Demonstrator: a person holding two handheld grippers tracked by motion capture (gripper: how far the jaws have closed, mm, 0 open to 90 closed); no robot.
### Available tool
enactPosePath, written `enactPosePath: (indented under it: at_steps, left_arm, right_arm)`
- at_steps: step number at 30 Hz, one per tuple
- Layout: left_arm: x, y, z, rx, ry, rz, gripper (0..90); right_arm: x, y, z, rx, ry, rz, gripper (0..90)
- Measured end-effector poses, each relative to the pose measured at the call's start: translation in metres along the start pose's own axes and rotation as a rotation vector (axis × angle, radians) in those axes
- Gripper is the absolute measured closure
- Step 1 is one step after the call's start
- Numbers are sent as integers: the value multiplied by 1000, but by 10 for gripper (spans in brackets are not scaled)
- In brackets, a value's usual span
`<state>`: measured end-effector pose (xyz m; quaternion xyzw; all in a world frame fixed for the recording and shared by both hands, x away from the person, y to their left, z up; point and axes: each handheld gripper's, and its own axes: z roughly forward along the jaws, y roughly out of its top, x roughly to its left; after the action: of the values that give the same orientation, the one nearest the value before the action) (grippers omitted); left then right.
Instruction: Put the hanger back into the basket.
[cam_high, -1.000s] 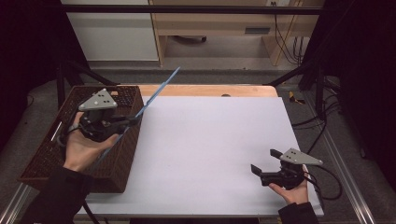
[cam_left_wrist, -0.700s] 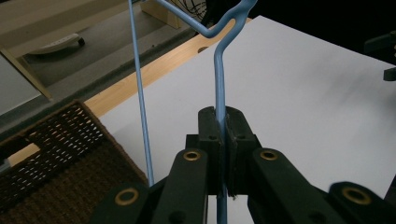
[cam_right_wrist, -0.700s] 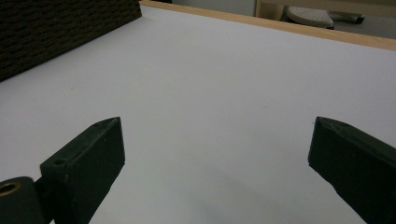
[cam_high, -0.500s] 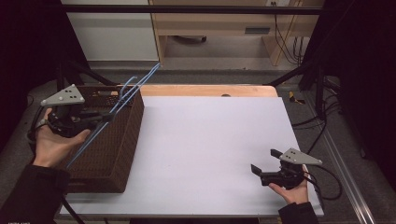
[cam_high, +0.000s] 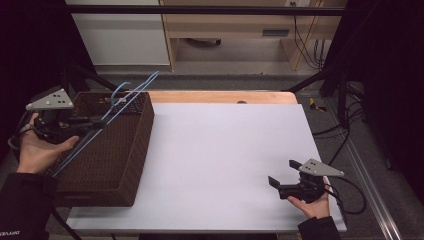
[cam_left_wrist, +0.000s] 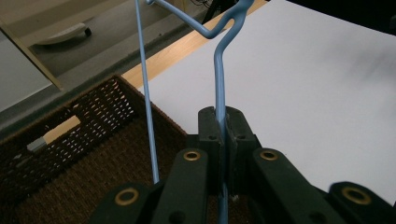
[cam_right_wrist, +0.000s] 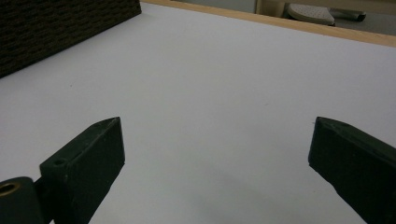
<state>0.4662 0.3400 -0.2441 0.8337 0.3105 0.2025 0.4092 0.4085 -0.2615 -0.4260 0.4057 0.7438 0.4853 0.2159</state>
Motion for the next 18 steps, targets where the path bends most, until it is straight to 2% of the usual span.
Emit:
enactPosePath:
  at_steps: [10,18]
  left_arm:
    - [26,-29,1,34,1,-25,868]
    - [40,-53,4,67,9,-55,868]
  right_arm:
    - [1,0,1,6,-2,1,39]
    - [1,-1,1,6,-1,0,39]
